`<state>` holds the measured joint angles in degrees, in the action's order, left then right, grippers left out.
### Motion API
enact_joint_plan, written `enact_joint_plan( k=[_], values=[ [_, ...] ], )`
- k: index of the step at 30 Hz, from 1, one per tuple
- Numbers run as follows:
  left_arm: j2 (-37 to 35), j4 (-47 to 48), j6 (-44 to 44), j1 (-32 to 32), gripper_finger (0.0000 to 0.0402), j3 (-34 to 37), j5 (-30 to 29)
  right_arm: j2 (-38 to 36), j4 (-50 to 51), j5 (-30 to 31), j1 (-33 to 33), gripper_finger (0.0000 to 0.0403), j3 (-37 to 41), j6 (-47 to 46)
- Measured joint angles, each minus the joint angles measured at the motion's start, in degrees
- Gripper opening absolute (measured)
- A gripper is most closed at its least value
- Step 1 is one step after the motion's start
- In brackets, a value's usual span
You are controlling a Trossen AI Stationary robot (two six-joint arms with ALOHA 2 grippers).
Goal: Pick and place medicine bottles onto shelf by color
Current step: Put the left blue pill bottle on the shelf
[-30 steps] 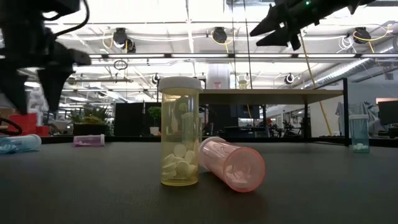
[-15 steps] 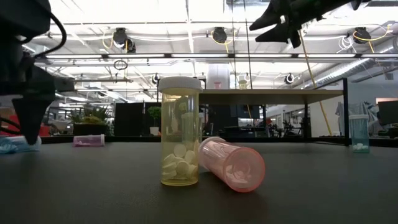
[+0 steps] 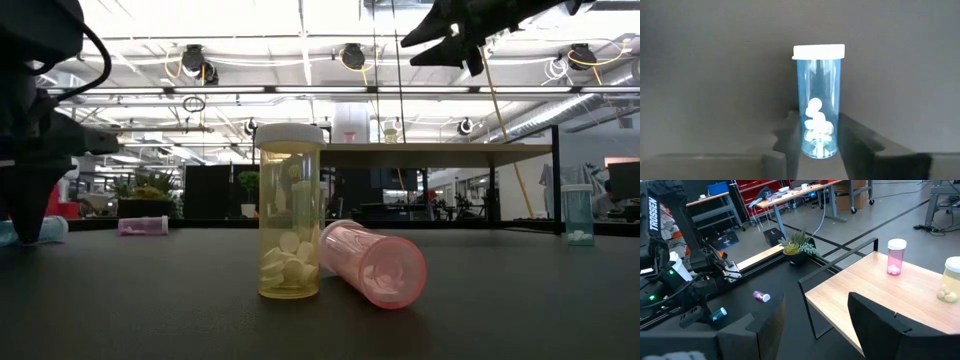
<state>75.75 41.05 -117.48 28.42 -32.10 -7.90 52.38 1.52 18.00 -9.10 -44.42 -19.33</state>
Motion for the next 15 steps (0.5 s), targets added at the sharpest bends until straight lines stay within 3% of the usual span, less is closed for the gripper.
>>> enact_joint_plan(
  k=[7,12,15],
  values=[
    [-0.83,-2.33,0.45,0.0,0.0112,0.02,-0.21,0.0,-0.03,-0.91,0.0,0.021,0.0,-0.9],
    [-1.25,-11.14,9.8,-0.31,0.012,0.01,-6.6,0.48,-2.22,-10.41,0.02,0.021,0.02,-3.93],
    [-1.27,-21.37,19.19,-0.35,0.0108,0.0,-11.9,1.69,-5.61,-15.92,0.0,0.021,0.07,-6.78]
  ],
)
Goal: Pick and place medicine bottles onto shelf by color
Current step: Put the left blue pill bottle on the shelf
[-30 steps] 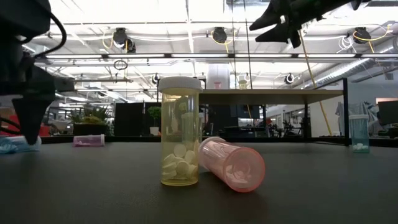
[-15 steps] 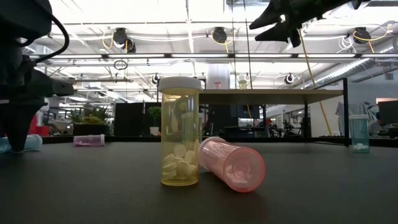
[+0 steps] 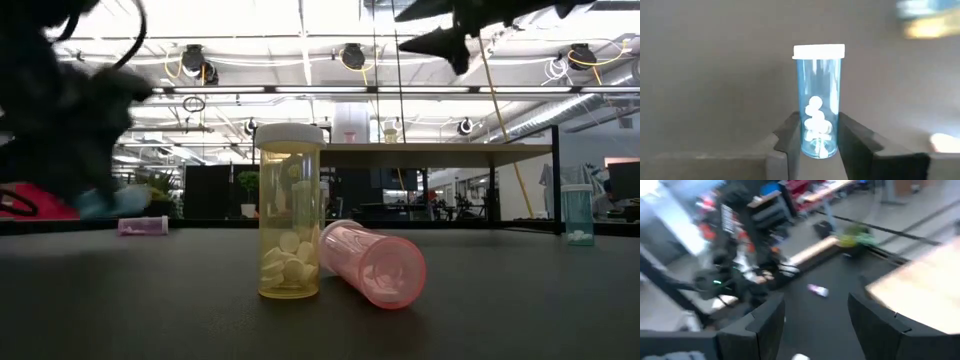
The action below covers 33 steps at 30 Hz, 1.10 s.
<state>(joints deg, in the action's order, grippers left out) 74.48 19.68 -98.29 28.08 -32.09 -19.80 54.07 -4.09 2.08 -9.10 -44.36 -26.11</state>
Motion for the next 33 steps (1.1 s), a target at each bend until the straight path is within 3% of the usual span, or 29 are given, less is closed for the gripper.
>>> enact_joint_plan(
  k=[5,9,12,15,20,25,33],
  values=[
    [0.0,-21.81,22.82,-0.1,0.0097,0.0,-7.65,3.33,-9.41,-5.95,0.84,0.0215,-0.02,-2.16],
    [0.0,-37.58,39.93,-1.57,0.0114,-0.02,-8.78,6.06,-14.57,-9.67,1.8,0.0232,-0.02,-1.36],
    [0.0,-44.38,50.14,-3.42,0.0116,-0.44,-8.98,8.02,-16.58,-9.85,3.01,0.025,-0.02,-2.79],
    [0.0,-45.03,60.25,-5.11,0.0109,-3.61,-7.68,10.8,-18.98,-9.86,5.05,0.0268,-0.02,-4.19],
    [1.2,-42.49,78.93,-7.78,0.0107,-11.47,0.04,18.19,-22.56,-11.11,9.6,0.0278,-2.94,-3.18],
    [1.3,-34.45,84.12,-11.22,0.0115,-17.14,2.68,21.37,-22.8,-9.82,12.53,0.0279,-7.73,1.85],
    [1.33,-34.14,88.66,-13.76,0.0117,-20.17,6.87,21.96,-19.43,-6.67,14.1,0.0279,-13.35,11.71]
  ],
)
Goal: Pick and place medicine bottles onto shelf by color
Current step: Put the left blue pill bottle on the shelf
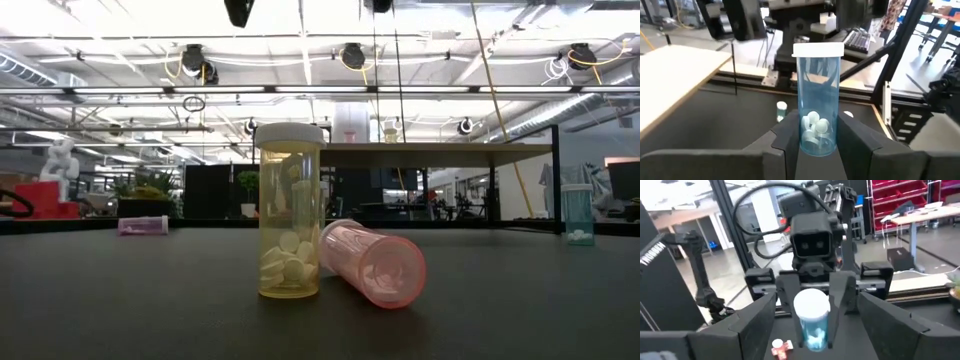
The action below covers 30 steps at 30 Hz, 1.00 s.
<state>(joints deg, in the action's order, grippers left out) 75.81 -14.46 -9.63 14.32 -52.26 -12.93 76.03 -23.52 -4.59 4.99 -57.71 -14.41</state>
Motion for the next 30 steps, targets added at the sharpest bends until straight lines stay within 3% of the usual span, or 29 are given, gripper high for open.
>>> enact_joint_plan(
  k=[21,30],
  values=[
    [-0.02,-1.92,4.59,-1.5,0.0117,-0.69,1.05,3.56,3.19,-3.1,-0.87,0.0256,-5.42,5.89],
    [-0.02,-1.65,4.49,-1.52,0.0118,-0.69,0.94,3.63,3.47,-3.18,-1.51,0.0195,-5.4,7.01]
  ],
)
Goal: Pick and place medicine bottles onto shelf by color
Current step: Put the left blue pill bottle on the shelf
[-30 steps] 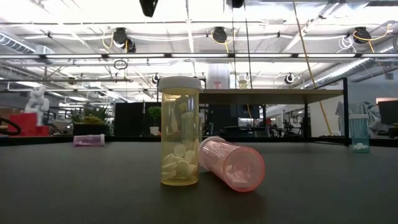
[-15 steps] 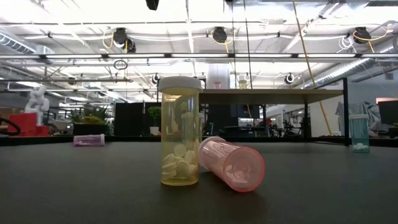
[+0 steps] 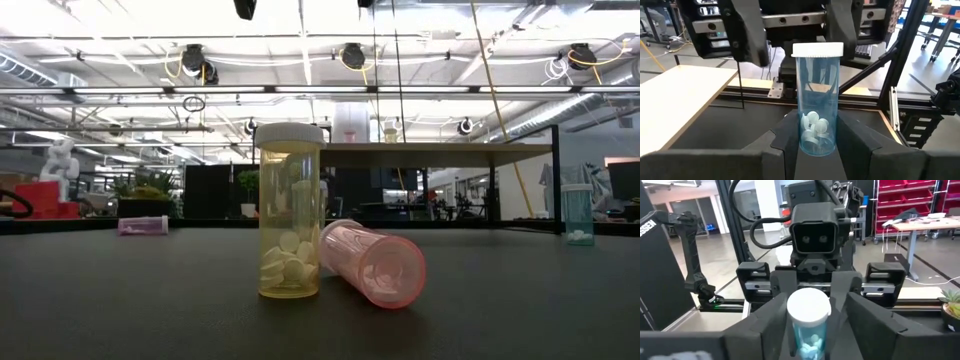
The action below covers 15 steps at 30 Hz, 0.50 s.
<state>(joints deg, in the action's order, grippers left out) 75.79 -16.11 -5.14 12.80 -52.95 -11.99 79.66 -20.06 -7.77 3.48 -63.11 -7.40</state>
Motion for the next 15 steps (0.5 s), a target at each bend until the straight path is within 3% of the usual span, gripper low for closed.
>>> enact_joint_plan(
  k=[10,15],
  values=[
    [0.0,0.1,-0.69,-0.02,0.0118,0.0,-0.31,0.0,0.36,-0.22,-0.12,0.0146,0.0,0.0],
    [0.0,0.45,-3.5,0.02,0.0118,0.0,-4.22,0.0,0.53,0.22,-0.61,0.013,0.06,-0.93]
  ],
)
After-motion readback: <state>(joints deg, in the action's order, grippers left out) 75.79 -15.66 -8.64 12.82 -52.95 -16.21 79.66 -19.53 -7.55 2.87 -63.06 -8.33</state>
